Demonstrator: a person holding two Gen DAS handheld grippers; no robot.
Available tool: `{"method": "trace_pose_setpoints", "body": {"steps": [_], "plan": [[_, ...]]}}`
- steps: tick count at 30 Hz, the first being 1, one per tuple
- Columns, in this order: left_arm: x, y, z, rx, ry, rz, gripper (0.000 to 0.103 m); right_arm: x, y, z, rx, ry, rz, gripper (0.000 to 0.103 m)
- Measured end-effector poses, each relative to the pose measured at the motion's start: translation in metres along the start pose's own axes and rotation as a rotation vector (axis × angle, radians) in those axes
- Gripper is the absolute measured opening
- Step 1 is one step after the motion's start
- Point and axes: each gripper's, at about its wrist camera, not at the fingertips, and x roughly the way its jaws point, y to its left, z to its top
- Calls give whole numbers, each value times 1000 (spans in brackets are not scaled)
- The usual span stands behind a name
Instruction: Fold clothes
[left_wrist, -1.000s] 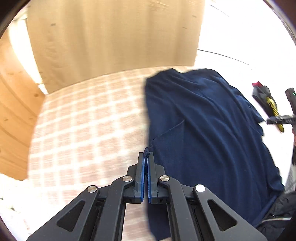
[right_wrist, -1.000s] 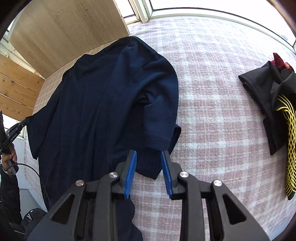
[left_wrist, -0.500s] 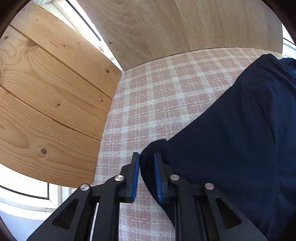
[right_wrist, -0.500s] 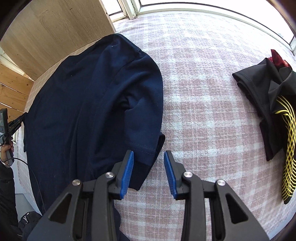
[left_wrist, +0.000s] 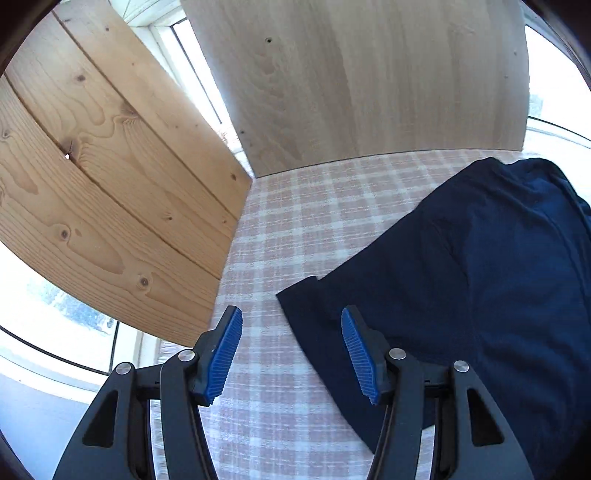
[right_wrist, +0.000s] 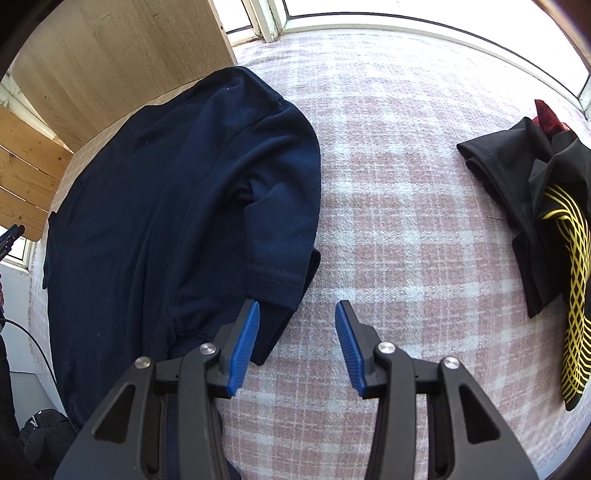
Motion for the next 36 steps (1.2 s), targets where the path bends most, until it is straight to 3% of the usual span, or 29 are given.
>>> {"method": "trace_pose_setpoints", "body": {"steps": [6,8,10,13,22,24,26,28,31,34,36], "plan": [[-15,-111,0,197,19,-164,55,9,6,15,3,-1,44,38],[-11,-135,-2,224,38,-221,55,8,7,17,0,-12,59,5],[-5,-153,-6,241,59,-273,55,5,3,17,3,-12,58,5],[14,-166,-13,259,112,-267,55,-3,-6,20,-17,-25,-3,5],[42,-164,-16,229,191,-253,55,-41,-78,92,-12,-107,-410,5],[43,-167,-15,238,194,-256,55,-34,-84,99,-21,-60,-394,9],[42,-169,-13,244,195,-256,55,-21,-84,101,-63,5,-464,20],[42,-171,-11,249,194,-255,55,-20,-90,95,-76,-20,-554,20],[43,-172,-8,250,197,-250,55,-24,-109,89,-3,-10,-387,20],[41,-172,-6,258,193,-243,55,-21,-109,82,24,30,-353,23],[33,-173,-12,262,185,-235,55,-21,-105,72,32,49,-333,34]]}}
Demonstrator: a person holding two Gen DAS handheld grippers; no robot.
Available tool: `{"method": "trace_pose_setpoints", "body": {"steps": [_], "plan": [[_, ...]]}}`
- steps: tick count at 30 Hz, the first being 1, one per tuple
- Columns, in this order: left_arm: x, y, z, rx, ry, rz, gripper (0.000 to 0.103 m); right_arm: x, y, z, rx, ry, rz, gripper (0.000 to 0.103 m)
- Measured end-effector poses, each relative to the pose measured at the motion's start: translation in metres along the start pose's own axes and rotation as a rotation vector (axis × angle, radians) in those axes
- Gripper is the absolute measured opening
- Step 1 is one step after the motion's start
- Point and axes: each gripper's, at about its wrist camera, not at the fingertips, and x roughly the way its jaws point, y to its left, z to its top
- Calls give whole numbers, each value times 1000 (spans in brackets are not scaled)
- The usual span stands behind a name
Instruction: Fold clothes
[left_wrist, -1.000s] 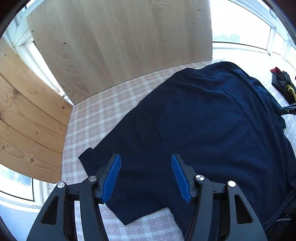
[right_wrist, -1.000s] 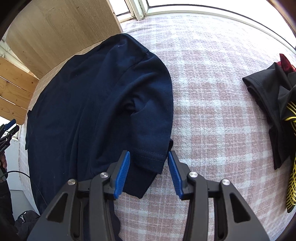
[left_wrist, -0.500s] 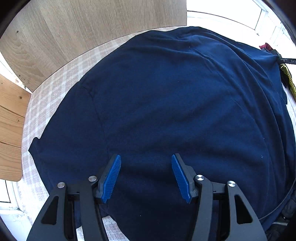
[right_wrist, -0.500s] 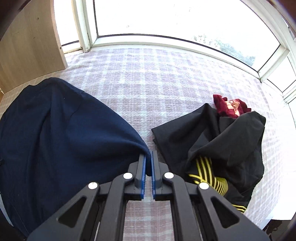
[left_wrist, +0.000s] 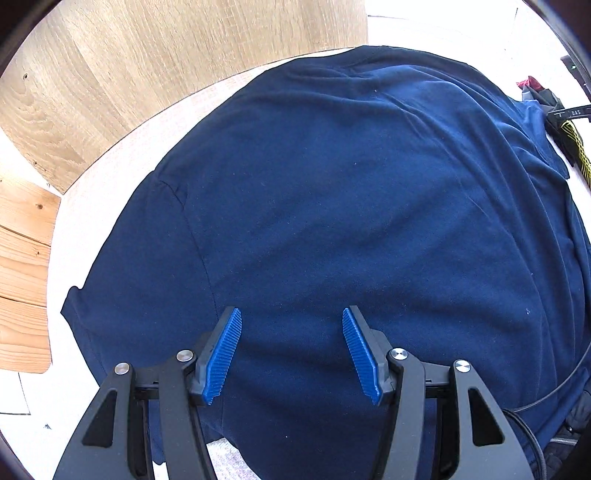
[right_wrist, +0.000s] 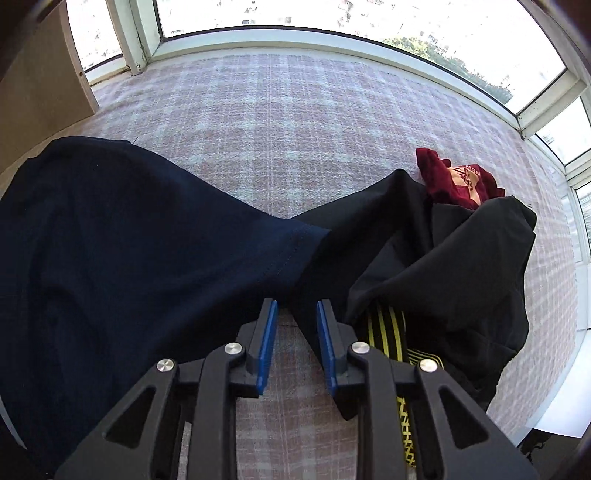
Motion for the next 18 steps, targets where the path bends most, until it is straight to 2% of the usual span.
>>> {"method": "trace_pose_setpoints", "body": {"steps": [1,4,7,9,13,18], "plan": [[-4,0,-4,-9,-3,-3,55,-2,3,-9,-3,4,11,39],[-16,5,-16,-54,-7,-18,55,-8,16,-42,-8,9,59,44],[-31,7,-39,-102,-2,-30,55,-6,23,-70,17,30,129,44],[-40,8,-57,-127,7,-28,55,-1,17,-79,70,30,142,44],[-57,9,-93,-175,26,-19,55,11,1,-80,149,13,145,44],[-71,6,-133,-233,46,3,55,20,0,-70,141,8,98,45]]}}
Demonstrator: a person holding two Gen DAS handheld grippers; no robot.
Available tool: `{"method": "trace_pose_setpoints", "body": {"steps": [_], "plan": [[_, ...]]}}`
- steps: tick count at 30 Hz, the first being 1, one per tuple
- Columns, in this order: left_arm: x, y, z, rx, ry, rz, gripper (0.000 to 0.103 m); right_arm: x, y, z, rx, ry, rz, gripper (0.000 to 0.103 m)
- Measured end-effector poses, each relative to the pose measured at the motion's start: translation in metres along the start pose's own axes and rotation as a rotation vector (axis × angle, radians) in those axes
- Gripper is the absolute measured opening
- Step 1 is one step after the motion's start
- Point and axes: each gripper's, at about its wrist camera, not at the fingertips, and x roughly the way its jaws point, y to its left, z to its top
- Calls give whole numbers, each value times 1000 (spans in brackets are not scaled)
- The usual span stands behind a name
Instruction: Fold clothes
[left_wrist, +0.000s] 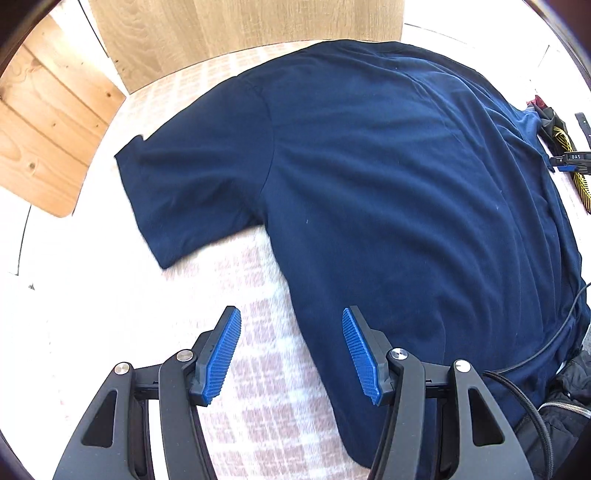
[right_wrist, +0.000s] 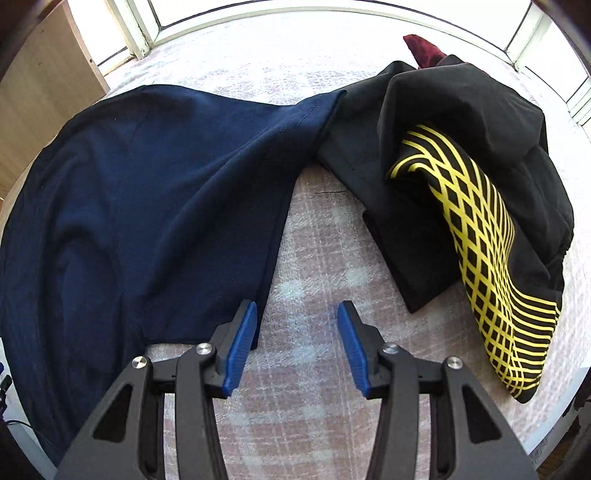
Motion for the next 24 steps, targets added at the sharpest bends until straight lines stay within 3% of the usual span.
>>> {"method": "trace_pose_setpoints", "body": {"steps": [3,7,16,19,21,22,24], "plan": [[-5,1,-17,-29,1,6,55,-1,3,2,-19,14,-5,45],[-11,-1,-37,-50,-10,3,55,-7,0,1,9,28,79,45],[-19,-9,-51,-58,-24,-6,55,3,-1,13,80,80,140,48],[-22,-11,-53,-52,-28,0,55,4,8,17,40,76,90,47],[-24,-11,-54,-54,-30,-2,55,3,9,19,35,67,99,31],[-24,-11,-55,-55,-31,-3,55,2,9,20,31,76,122,14],[-26,-11,-57,-55,-31,-3,55,1,6,21,28,84,146,10]]}}
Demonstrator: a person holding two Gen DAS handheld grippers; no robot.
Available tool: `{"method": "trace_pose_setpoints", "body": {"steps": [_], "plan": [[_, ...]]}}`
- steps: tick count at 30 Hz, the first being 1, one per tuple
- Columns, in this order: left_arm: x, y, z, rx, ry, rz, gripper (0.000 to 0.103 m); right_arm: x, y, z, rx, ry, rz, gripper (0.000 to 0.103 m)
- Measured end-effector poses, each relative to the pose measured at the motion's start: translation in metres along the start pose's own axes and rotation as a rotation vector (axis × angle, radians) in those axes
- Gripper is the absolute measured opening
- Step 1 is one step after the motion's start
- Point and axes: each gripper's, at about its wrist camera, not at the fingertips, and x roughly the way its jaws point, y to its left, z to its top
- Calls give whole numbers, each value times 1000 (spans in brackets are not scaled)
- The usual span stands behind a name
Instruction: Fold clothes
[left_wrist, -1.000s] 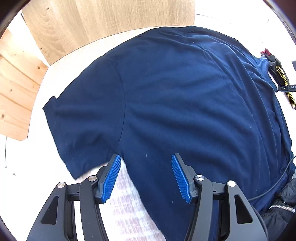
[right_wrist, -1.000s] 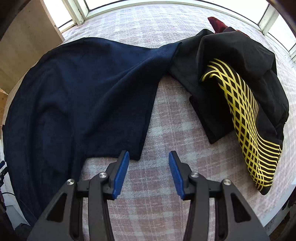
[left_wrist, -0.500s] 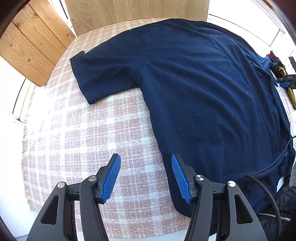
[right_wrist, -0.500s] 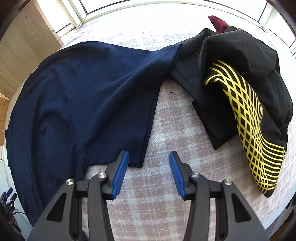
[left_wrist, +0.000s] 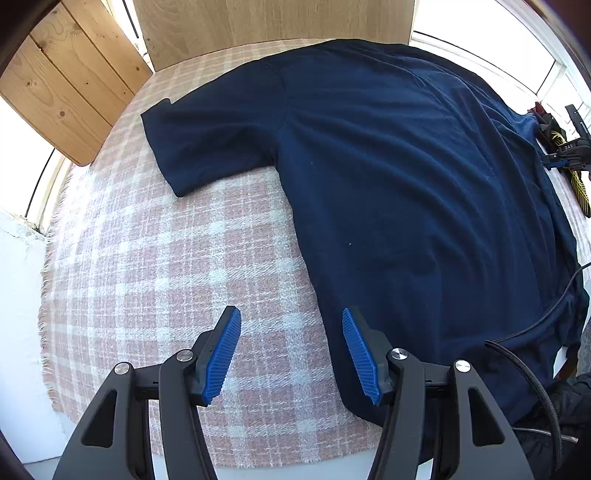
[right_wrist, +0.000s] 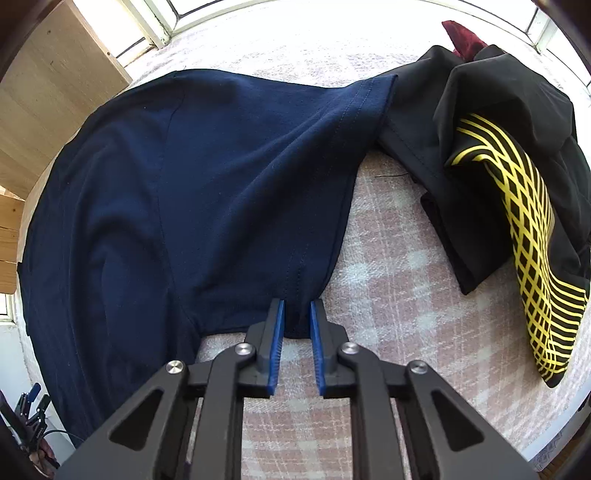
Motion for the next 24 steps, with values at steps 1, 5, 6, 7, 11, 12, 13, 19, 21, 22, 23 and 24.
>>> {"method": "trace_pose_setpoints", "body": {"steps": [1,5,6,7,11,12,13,19,21,22,23,24], "plan": [[0,0,-1,-1,3,0,55,-2,0,0,-10,1,1,7],[-1,2,-4,-6,12,-3,55,-22,-4,3,-76,-35,-101,4],[-3,2,-6,-6,15,-8,55,-29,-6,5,-94,-55,-158,3],[-4,2,-7,-5,17,-10,55,-36,-11,8,-103,-84,-232,3],[-10,1,-17,6,38,-30,55,-54,-42,22,-44,-184,-433,3],[-11,0,-20,9,45,-39,55,-59,-46,22,-37,-193,-431,3],[-14,0,-25,16,54,-55,55,-61,-41,14,-47,-174,-361,8],[-28,-13,-65,82,114,-137,59,-75,35,-82,-229,-117,-170,50],[-30,-17,-79,109,134,-162,59,-74,51,-137,-296,-93,-94,51],[-30,-18,-85,115,144,-177,59,-77,68,-166,-311,-78,-56,52],[-30,-20,-91,121,153,-193,59,-77,80,-198,-317,-65,-36,52],[-32,-22,-96,132,153,-209,61,-76,90,-229,-323,-53,-18,52]]}}
